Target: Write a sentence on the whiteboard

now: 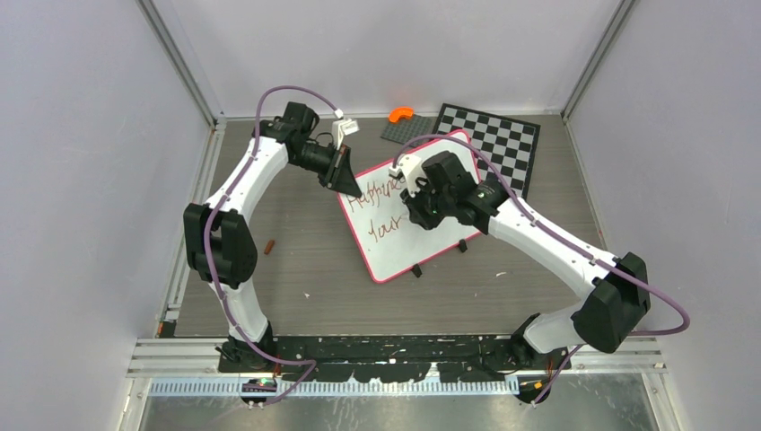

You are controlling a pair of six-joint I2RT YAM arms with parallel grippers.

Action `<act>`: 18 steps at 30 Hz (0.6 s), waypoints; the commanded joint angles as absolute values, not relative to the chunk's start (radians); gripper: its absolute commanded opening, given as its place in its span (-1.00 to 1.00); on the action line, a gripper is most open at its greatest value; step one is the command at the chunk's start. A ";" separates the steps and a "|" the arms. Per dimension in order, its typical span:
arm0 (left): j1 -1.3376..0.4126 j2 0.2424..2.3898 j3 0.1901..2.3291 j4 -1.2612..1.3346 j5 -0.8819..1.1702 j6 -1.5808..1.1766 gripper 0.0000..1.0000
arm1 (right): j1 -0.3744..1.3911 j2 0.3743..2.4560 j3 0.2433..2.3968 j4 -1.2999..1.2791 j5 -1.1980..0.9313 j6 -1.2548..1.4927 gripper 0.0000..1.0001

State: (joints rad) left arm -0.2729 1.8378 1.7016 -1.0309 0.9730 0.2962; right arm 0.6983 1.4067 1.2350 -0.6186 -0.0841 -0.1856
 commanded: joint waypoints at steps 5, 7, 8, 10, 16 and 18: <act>-0.323 1.859 1.724 -1.150 0.849 0.445 -1.00 | 0.692 1.331 1.297 -0.691 -0.221 -0.191 -0.99; -0.335 1.861 1.732 -1.167 0.843 0.466 -1.00 | 0.691 1.319 1.290 -0.693 -0.208 -0.180 -1.00; -0.342 1.861 1.735 -1.179 0.843 0.479 -1.00 | 0.690 1.312 1.284 -0.693 -0.205 -0.178 -0.99; -0.357 1.859 1.736 -1.195 0.837 0.501 -1.00 | 0.685 1.299 1.273 -0.693 -0.207 -0.167 -0.99; -0.390 1.849 1.734 -1.201 0.794 0.516 -1.00 | 0.617 1.265 1.233 -0.707 -0.259 -0.165 -0.99; -0.397 1.846 1.728 -1.198 0.784 0.513 -1.00 | 0.585 1.252 1.208 -0.706 -0.315 -0.167 -0.99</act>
